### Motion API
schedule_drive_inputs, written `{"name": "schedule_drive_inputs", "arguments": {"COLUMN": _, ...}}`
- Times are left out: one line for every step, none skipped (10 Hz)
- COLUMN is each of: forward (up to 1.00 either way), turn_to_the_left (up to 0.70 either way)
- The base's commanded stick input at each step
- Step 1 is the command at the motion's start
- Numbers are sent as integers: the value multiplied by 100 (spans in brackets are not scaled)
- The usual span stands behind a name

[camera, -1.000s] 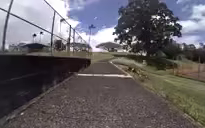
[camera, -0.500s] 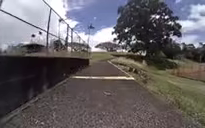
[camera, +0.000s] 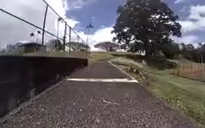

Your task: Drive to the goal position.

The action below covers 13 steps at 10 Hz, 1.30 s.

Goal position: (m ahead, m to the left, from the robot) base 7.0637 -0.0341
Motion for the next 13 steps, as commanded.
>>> {"name": "schedule_drive_inputs", "arguments": {"forward": 70, "turn_to_the_left": 0}}
{"name": "schedule_drive_inputs", "arguments": {"forward": 70, "turn_to_the_left": 2}}
{"name": "schedule_drive_inputs", "arguments": {"forward": 70, "turn_to_the_left": 2}}
{"name": "schedule_drive_inputs", "arguments": {"forward": 70, "turn_to_the_left": 2}}
{"name": "schedule_drive_inputs", "arguments": {"forward": 70, "turn_to_the_left": 1}}
{"name": "schedule_drive_inputs", "arguments": {"forward": 70, "turn_to_the_left": 0}}
{"name": "schedule_drive_inputs", "arguments": {"forward": 70, "turn_to_the_left": 0}}
{"name": "schedule_drive_inputs", "arguments": {"forward": 70, "turn_to_the_left": 2}}
{"name": "schedule_drive_inputs", "arguments": {"forward": 70, "turn_to_the_left": 2}}
{"name": "schedule_drive_inputs", "arguments": {"forward": 70, "turn_to_the_left": 1}}
{"name": "schedule_drive_inputs", "arguments": {"forward": 70, "turn_to_the_left": 0}}
{"name": "schedule_drive_inputs", "arguments": {"forward": 70, "turn_to_the_left": 0}}
{"name": "schedule_drive_inputs", "arguments": {"forward": 70, "turn_to_the_left": 0}}
